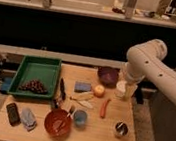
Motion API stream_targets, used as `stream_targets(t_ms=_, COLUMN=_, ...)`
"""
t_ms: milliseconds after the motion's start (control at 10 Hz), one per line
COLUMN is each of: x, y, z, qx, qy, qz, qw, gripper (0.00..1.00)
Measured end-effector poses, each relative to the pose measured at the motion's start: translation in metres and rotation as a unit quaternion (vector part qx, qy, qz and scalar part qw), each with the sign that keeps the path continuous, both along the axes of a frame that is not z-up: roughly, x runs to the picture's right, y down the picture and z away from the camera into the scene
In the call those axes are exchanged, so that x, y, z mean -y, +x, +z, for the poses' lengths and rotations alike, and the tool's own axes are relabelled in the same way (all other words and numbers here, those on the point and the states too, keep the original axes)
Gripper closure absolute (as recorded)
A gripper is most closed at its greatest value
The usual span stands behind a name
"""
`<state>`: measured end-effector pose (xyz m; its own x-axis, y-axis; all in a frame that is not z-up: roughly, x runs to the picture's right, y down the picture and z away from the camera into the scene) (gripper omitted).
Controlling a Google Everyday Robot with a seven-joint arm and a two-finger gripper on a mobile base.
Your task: Place sponge in red bowl
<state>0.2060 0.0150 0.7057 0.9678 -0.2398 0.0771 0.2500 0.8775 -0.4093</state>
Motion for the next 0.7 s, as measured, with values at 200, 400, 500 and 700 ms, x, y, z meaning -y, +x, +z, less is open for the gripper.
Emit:
stream_targets(t_ms=200, x=0.002, y=-0.005, z=0.000, qx=0.008, qy=0.008, qz=-0.014, qw=0.9998, gripper=0.20)
stream_targets(t_ms=400, x=0.009, y=-0.021, z=0.006, qx=0.019, qy=0.016, qz=-0.034, qw=0.9991, gripper=0.20)
stream_targets(t_ms=500, x=0.010, y=-0.021, z=0.007, qx=0.021, qy=0.019, qz=-0.038, qw=0.9989, gripper=0.20)
stream_targets(t_ms=700, x=0.015, y=-0.027, z=0.010, qx=0.029, qy=0.024, qz=-0.052, qw=0.9979, gripper=0.20)
